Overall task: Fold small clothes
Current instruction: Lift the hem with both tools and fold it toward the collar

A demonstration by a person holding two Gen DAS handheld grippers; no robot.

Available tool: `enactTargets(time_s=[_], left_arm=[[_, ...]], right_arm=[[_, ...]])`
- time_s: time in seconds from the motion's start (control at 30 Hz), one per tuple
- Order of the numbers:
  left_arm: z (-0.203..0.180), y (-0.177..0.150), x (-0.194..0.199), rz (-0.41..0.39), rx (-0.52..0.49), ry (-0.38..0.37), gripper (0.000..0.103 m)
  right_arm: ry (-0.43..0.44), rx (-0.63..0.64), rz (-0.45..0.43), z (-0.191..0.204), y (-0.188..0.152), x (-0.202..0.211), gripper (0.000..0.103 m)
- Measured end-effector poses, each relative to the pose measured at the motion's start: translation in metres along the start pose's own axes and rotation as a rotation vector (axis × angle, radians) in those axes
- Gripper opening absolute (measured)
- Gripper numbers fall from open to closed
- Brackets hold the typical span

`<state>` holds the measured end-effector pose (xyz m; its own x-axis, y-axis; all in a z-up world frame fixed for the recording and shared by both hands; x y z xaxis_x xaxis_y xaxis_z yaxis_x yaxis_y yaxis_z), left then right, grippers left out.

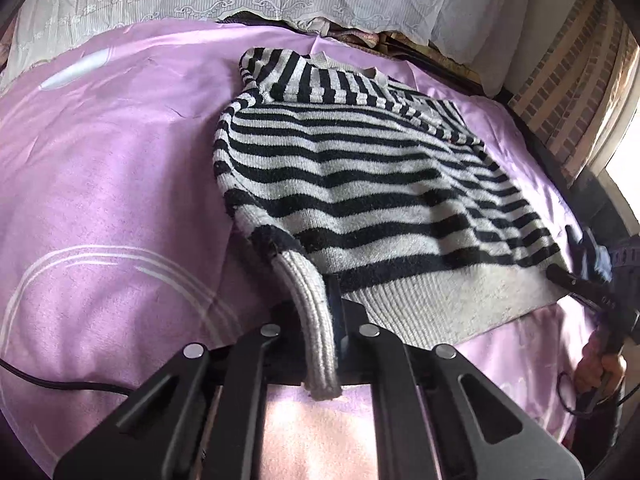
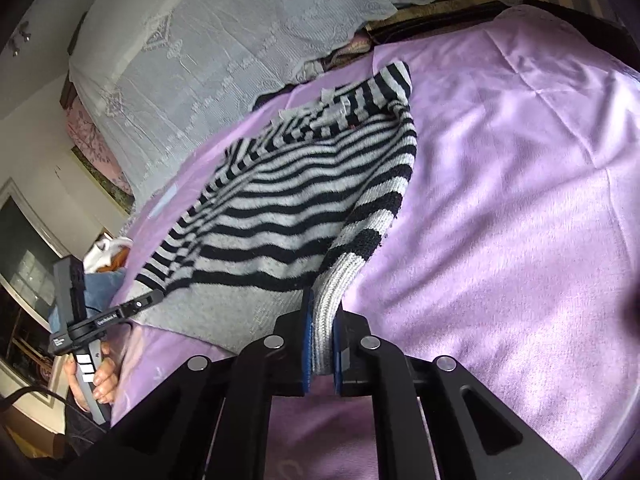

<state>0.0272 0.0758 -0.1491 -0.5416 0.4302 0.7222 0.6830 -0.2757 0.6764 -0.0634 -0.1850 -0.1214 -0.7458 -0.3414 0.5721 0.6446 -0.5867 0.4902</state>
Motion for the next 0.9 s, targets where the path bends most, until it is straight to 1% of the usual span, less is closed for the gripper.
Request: enactTargets(time_s=[0.1,0.17,0.23,0.37,0.63,0.9], left_arm=[[-0.001,0.016,0.011,-0.028,0.029,-0.041,0.006],[-0.002,0.029,0.018,-0.050,0.028,-0.051,0.006],[-0.003,0.046,0.024,-0.074,0.019,-0.046,0.006],[-0.002,0.075,0.022,-0.094,0.004,-0.017,0.006],[0.006,0.124,0.005,-0.113,0.032,0.026,0.006],[0.026,0.159,-0.029,-0.102,0.053,0.084,0.006]], right_arm=[[0.057,-0.031,-0.004,0.009,0.009,0.005,0.008],[0.094,-0.058,-0.003,0.013,0.016,0.007,0.008],[0.127,-0.086,-0.007,0.017,0.028,0.009,0.008],[0.169,-0.121,-0.024,0.026,0.055,0.008,0.008],[0.173,-0.155,-0.061,0.037,0.102,-0.014,0.008],[0.122,-0.169,-0.059,0.032,0.143,-0.055,0.008]])
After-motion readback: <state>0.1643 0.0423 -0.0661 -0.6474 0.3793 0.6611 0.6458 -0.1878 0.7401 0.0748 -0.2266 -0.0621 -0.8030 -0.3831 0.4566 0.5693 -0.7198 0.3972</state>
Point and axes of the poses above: each gripper's, at about its wrist camera, not at the fingertips, and x roughly against the way its jaws point, z to its left, y to its top, the point moved 9 cm from there along -x, roughly the way its jaws point, and after that the axes turned 12 degrees about -x, right-handed, at the moved point
